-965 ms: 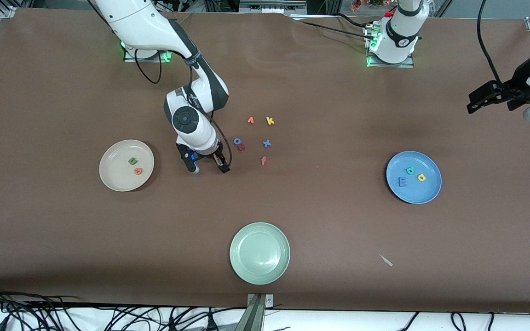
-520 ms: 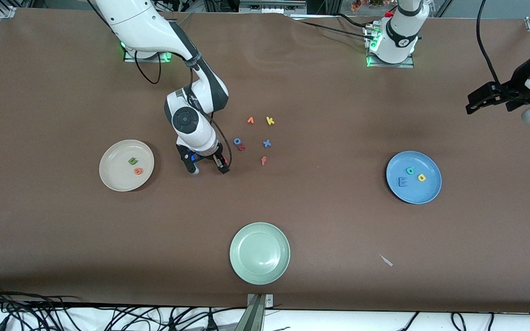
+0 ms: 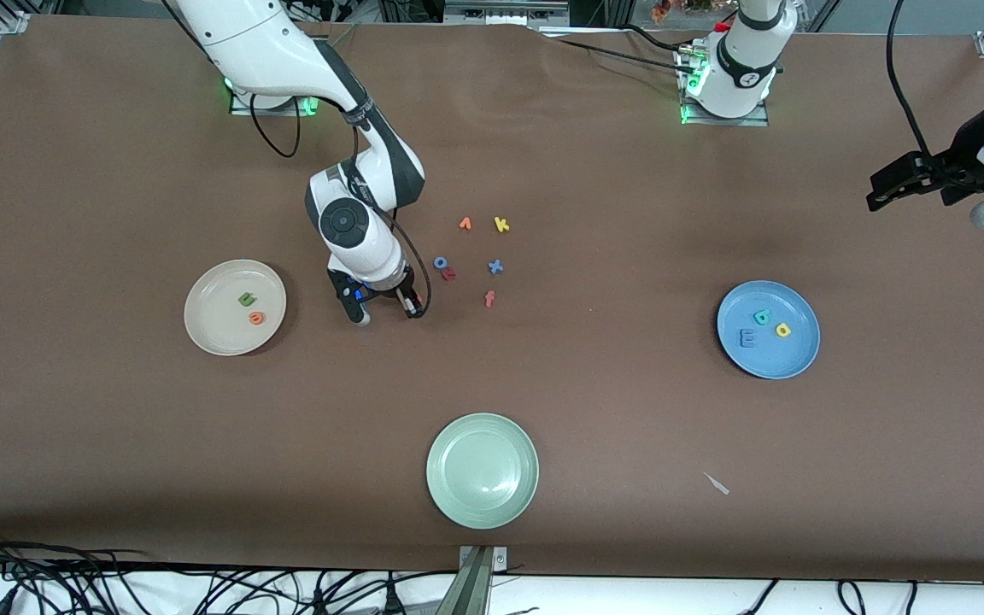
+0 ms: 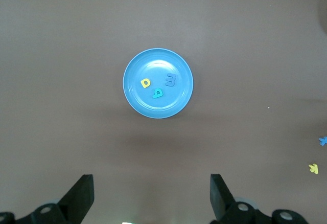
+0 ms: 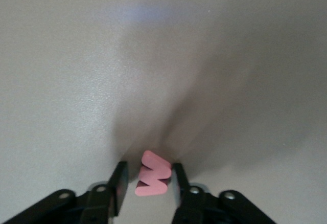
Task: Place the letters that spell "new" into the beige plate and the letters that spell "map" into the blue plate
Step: 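Carry the pink w onto the cream plate and open the right gripper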
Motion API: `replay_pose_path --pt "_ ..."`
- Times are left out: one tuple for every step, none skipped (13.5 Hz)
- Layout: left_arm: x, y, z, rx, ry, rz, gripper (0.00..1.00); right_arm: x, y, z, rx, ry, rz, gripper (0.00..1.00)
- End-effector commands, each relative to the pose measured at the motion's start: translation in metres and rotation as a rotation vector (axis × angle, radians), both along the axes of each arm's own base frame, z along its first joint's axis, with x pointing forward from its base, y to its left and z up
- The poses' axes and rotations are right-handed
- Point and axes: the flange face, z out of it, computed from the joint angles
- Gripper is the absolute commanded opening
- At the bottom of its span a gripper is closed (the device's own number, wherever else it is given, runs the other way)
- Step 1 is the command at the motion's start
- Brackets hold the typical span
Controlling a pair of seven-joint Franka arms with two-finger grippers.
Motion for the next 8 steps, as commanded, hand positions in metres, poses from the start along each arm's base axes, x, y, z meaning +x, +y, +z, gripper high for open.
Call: replay_pose_path --pt "0.003 0.000 0.006 -0.016 0.007 0.014 1.00 -0.001 0.003 -0.009 -0.021 -0.011 0.053 0.15" --pt "0.003 0.000 0.006 -0.016 0.006 0.013 1.00 -0.001 0.004 -0.008 -0.020 -0.013 0.062 0.05" --pt "0.003 0.000 0.006 -0.016 0.007 0.014 1.00 -0.001 0.007 -0.005 -0.017 -0.019 0.072 0.00" --pt "0.003 0.000 0.006 -0.016 0.008 0.014 1.00 0.002 0.010 0.001 -0.012 -0.026 0.080 0.00" --pt "0.003 0.000 0.006 -0.016 0.007 0.013 1.00 0.004 0.012 0.006 -0.009 -0.031 0.092 0.00" --pt "0.003 0.000 0.006 -0.016 0.007 0.014 1.00 0.004 0.010 0.009 -0.016 -0.019 0.110 0.00" --pt "0.003 0.000 0.006 -0.016 0.007 0.014 1.00 0.008 0.009 0.018 -0.022 -0.010 0.140 0.00" --pt "0.003 0.000 0.006 -0.016 0.007 0.014 1.00 0.014 0.002 0.025 -0.040 0.011 0.172 0.00"
